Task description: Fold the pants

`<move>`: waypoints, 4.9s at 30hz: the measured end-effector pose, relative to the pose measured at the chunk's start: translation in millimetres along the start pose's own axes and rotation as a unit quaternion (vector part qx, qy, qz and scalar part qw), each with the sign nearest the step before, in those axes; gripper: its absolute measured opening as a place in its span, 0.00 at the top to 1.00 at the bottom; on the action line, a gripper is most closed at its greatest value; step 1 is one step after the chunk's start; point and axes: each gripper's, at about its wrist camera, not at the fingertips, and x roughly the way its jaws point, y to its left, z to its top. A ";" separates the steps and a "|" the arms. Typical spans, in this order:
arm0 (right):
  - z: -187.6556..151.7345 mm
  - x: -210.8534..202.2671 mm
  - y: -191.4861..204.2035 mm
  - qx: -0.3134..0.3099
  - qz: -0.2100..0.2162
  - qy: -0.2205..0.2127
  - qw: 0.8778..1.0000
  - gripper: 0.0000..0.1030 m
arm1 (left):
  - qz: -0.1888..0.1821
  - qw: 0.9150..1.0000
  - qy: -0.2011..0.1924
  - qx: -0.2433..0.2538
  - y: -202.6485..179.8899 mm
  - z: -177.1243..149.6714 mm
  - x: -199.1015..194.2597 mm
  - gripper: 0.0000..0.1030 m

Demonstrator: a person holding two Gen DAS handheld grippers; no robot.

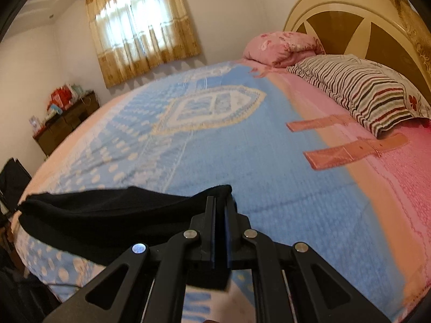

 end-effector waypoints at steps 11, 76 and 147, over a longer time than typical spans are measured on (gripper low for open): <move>-4.0 -32.7 -17.8 0.019 -0.077 -0.025 0.997 0.89 | 0.061 0.997 0.027 0.049 19.8 -16.5 -23.4 0.86; -116.3 87.5 481.4 -0.435 0.209 0.138 0.865 0.97 | 0.021 0.998 0.043 0.032 -24.3 2.5 -27.9 0.25; 22.9 31.9 23.5 0.046 -0.092 0.089 0.991 0.71 | -0.064 0.977 0.131 0.154 -173.3 -28.0 41.9 0.41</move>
